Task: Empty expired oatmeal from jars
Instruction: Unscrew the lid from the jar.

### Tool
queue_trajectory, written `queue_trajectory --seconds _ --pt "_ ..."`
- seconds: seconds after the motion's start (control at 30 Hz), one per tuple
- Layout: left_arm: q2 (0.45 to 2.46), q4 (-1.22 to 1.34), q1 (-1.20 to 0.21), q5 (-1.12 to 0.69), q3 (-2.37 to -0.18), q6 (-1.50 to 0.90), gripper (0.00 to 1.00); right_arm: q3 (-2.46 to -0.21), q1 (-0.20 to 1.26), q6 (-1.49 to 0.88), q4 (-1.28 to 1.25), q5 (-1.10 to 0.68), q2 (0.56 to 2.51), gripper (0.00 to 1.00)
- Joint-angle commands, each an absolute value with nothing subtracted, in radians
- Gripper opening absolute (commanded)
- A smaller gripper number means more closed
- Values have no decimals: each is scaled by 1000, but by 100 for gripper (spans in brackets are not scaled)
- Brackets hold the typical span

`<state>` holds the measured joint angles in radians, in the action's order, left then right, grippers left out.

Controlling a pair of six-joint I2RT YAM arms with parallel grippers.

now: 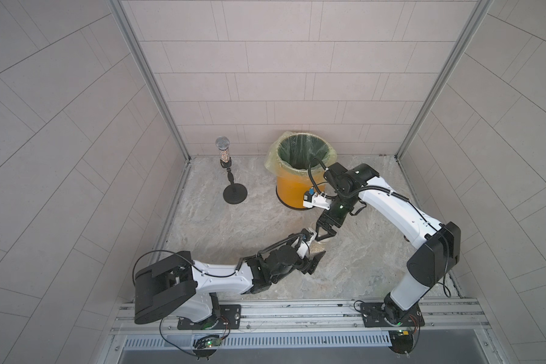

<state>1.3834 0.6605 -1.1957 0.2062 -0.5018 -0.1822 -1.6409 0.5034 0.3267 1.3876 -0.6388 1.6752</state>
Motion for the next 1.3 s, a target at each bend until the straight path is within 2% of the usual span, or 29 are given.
queue_trajectory --seconds 0.0,0.23,0.3,0.37,0.43,0.53,0.8,0.93,1.03,1.27 --pt "1344 750 -1196 208 -552 -166 0 -1637 505 271 1382 -659 1654 98" --pt "1350 753 -1198 218 -556 -165 0 -1633 505 202 1343 -643 1631 88" --pt "1349 749 -1197 219 -558 -163 0 -1634 506 212 1354 -651 1634 78" --pt "1346 749 -1197 223 -558 -161 0 -1635 505 237 1371 -664 1641 61" --pt "1341 748 -1197 227 -557 -162 0 -1637 506 266 1393 -672 1645 58" --pt "1332 745 -1197 237 -551 -158 0 -1634 506 321 1430 -690 1653 40" --pt "1302 741 -1195 251 -540 -162 0 -1595 505 509 1499 -703 1667 29" --pt "1298 729 -1193 247 -543 -163 0 -1575 502 600 1471 -664 1654 29" --pt "1298 732 -1194 244 -543 -162 0 -1583 494 679 1470 -699 1634 30" --pt "1277 729 -1193 245 -526 -165 0 -1677 480 815 1528 -702 1621 30"
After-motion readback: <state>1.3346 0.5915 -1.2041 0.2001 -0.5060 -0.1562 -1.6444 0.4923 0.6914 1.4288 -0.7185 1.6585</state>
